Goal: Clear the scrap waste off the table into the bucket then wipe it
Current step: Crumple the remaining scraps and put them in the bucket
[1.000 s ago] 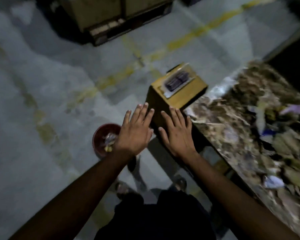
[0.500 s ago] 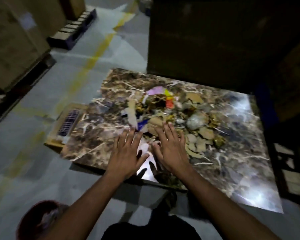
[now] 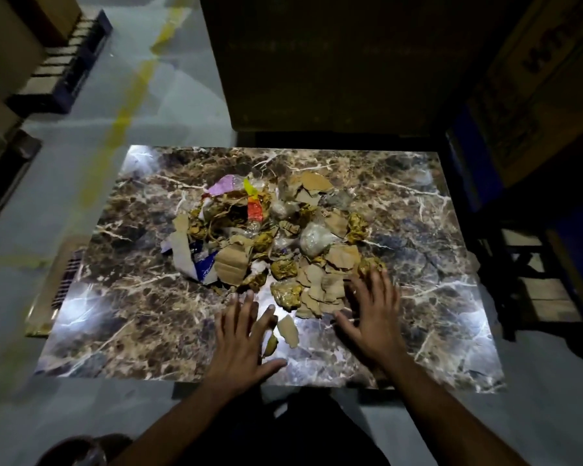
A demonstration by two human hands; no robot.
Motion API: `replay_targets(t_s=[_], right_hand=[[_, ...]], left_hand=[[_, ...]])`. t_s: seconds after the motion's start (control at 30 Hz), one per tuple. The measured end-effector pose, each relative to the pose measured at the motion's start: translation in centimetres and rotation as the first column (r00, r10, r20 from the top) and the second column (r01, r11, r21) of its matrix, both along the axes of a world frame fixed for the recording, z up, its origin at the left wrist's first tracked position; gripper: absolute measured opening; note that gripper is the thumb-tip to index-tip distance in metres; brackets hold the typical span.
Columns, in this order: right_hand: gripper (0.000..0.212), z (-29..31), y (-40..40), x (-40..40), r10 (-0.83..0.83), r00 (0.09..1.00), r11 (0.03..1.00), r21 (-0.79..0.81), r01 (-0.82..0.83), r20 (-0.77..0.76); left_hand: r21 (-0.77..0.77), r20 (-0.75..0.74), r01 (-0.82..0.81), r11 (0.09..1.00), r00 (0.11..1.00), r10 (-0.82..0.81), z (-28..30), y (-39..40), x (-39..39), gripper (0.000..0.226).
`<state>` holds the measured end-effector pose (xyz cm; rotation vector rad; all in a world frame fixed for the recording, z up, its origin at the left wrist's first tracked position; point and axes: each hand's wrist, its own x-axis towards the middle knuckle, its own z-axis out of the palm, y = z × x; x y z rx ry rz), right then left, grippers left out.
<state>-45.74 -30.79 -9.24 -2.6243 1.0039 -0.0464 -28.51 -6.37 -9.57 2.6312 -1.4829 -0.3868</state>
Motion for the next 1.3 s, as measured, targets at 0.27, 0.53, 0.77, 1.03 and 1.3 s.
replay_targets(t_s=[0.27,0.53,0.77,1.03,1.3], right_hand=[[0.066,-0.2,-5.8,4.3,0.118,0.986,0.992,0.057,-0.112,-0.114],[0.066,-0.9,-2.5,5.9,0.194,0.976,0.981,0.034,-0.192,-0.094],[0.049,-3.5,0.9,4.5,0.169,0.974,0.984,0.021,-0.174,0.153],[0.065,-3.1,2.7,6.5,0.037,0.934,0.982,0.160,-0.099,0.354],[0.055,-2.5,3.2,8.8,-0.085,0.895,0.926,0.367,-0.092,0.438]], left_hand=[[-0.102,-0.190,-0.139,0.985,0.975,0.118,-1.0,-4.4,0.6,0.081],[-0.195,-0.161,-0.176,0.965,0.976,0.145,-3.1,-6.7,-0.9,0.083],[-0.282,-0.257,-0.420,0.863,0.899,0.354,-2.8,-9.0,-3.2,0.073],[-0.441,-0.487,-0.611,0.658,0.778,0.397,-2.6,-11.4,-3.2,0.059],[-0.312,-0.773,-0.851,0.422,0.486,0.408,-2.5,-14.3,-4.0,0.061]])
